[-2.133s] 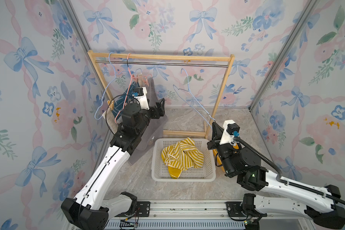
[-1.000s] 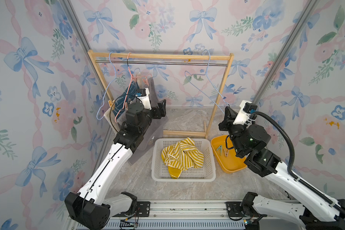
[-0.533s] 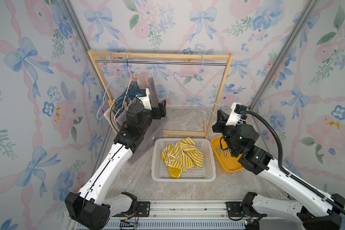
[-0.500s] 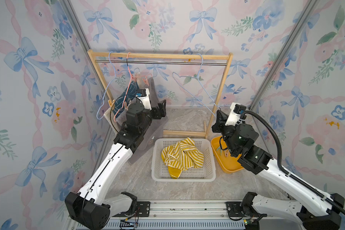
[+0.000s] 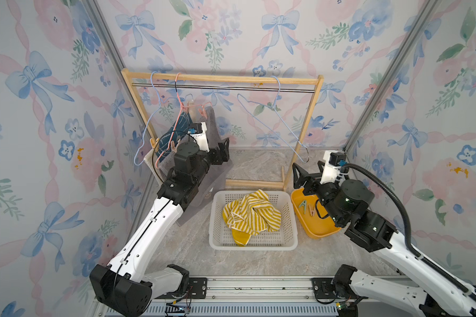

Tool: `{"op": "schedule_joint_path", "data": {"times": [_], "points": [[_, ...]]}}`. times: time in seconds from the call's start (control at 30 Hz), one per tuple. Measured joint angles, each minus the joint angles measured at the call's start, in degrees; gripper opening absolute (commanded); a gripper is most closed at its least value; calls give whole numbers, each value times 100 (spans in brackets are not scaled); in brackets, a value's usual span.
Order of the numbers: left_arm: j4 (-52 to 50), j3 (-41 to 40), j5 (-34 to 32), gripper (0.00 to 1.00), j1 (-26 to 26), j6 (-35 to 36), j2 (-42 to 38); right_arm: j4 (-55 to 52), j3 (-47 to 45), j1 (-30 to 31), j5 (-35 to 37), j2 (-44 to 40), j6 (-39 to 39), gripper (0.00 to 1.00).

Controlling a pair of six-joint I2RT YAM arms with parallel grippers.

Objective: Remove the clothespins securing towels to the hanger
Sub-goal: Place the hanger on the clothesline.

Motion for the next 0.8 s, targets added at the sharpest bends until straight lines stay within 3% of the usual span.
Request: {"op": "schedule_joint_path", "data": {"times": [0.2, 0.33, 0.57, 0.8], "points": [[0, -28, 0, 88, 0, 20, 48, -579, -11, -407, -72, -940, -85, 98], [-4, -94, -2, 88, 0, 37, 68, -885, 44, -1117, -181, -1198, -151, 98], [20, -221, -7, 88, 57, 87, 66, -1189, 1097, -2524, -1493, -317, -170, 98], [-9, -632, 24, 88, 402, 103, -59, -925, 2457, -2406, -2940, 907, -192, 98]]}}
